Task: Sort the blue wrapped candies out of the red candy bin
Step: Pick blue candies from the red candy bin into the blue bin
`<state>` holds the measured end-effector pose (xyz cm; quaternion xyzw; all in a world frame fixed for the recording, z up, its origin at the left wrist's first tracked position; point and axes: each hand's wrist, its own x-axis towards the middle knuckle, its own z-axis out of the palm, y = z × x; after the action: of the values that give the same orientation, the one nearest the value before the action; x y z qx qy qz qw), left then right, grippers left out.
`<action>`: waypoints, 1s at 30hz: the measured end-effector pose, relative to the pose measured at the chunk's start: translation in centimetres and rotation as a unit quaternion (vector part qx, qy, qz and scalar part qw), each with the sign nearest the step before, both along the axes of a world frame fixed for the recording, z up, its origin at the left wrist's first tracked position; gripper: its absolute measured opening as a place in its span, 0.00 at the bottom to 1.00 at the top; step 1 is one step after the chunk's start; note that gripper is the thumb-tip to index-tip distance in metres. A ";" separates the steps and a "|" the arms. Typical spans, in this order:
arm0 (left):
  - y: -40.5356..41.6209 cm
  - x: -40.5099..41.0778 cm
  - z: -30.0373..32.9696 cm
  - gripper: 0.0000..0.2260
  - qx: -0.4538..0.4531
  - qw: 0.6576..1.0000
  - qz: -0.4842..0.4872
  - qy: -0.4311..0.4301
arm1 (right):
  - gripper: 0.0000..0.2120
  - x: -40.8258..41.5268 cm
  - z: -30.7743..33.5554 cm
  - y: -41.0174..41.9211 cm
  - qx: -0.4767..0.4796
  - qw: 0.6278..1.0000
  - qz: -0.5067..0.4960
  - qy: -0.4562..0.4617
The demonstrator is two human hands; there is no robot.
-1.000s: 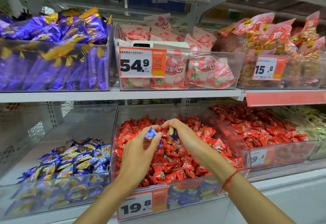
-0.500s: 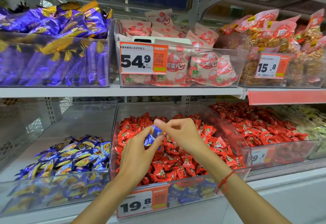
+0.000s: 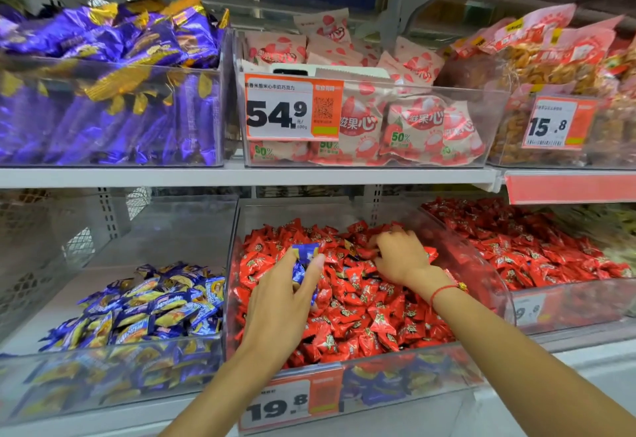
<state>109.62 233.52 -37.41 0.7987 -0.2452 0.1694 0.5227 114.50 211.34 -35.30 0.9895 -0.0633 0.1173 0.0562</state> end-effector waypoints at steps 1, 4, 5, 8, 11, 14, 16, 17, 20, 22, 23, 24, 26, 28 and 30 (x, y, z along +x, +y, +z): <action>0.0 0.0 0.0 0.21 0.000 1.000 0.010 -0.001 | 0.13 -0.5 0.0 -0.1 0.006 1.000 -0.002 -0.015; 0.0 -0.1 0.2 0.26 -0.004 1.000 0.023 0.004 | 0.05 -2.2 1.2 -0.3 0.097 0.995 -0.010 -0.001; 0.0 -0.2 0.3 0.26 -0.006 1.000 0.021 0.006 | 0.04 -2.6 1.8 -0.3 0.121 0.993 -0.009 0.012; 0.0 -0.5 0.6 0.23 -0.019 1.000 0.011 0.016 | 0.01 -2.2 3.3 -0.4 0.184 0.983 0.007 -0.011; -0.2 -0.6 0.8 0.21 -0.022 1.000 0.017 0.006 | 0.14 0.3 2.9 0.6 0.175 0.984 -0.001 -0.023; -0.1 -0.5 0.6 0.21 -0.015 1.000 0.014 -0.007 | 0.17 2.3 1.4 2.2 0.156 0.987 -0.015 0.030; -0.1 -0.4 0.5 0.19 0.001 1.000 0.010 -0.016 | 0.21 3.0 0.5 2.5 0.136 0.987 -0.034 0.074; 0.0 -0.4 0.5 0.18 0.011 1.000 0.012 -0.017 | 0.22 3.0 0.3 2.5 0.126 0.988 -0.039 0.076; 0.0 -0.3 0.3 0.17 0.023 1.000 0.013 -0.007 | 0.16 1.5 0.5 2.2 0.136 0.989 -0.023 0.046; -0.1 -0.2 0.3 0.17 0.026 1.000 0.018 -0.002 | 0.14 -0.1 1.0 1.8 0.214 0.976 -0.007 0.025; -0.1 -0.2 0.3 0.17 0.026 0.999 0.022 -0.001 | 0.14 -1.0 1.1 1.6 0.293 0.956 0.003 -0.005; -0.2 -0.1 0.2 0.17 0.027 0.999 0.027 0.000 | 0.15 -1.9 1.3 1.7 0.393 0.919 0.009 -0.041; -0.2 0.1 0.3 0.17 0.032 0.999 0.033 0.008 | 0.14 -3.6 1.8 2.4 0.615 0.785 -0.009 -0.071; 0.0 0.3 0.4 0.19 0.045 0.998 0.042 0.014 | 0.10 -5.1 2.3 3.5 0.773 0.632 -0.018 -0.044; 0.3 0.2 0.9 0.18 0.069 0.997 0.041 0.019 | 0.08 -6.0 2.7 4.3 0.782 0.623 -0.008 -0.029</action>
<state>109.85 233.81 -36.48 0.8456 -0.2130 0.1581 0.4633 108.47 215.62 -32.56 0.6563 -0.1404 0.0514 -0.7395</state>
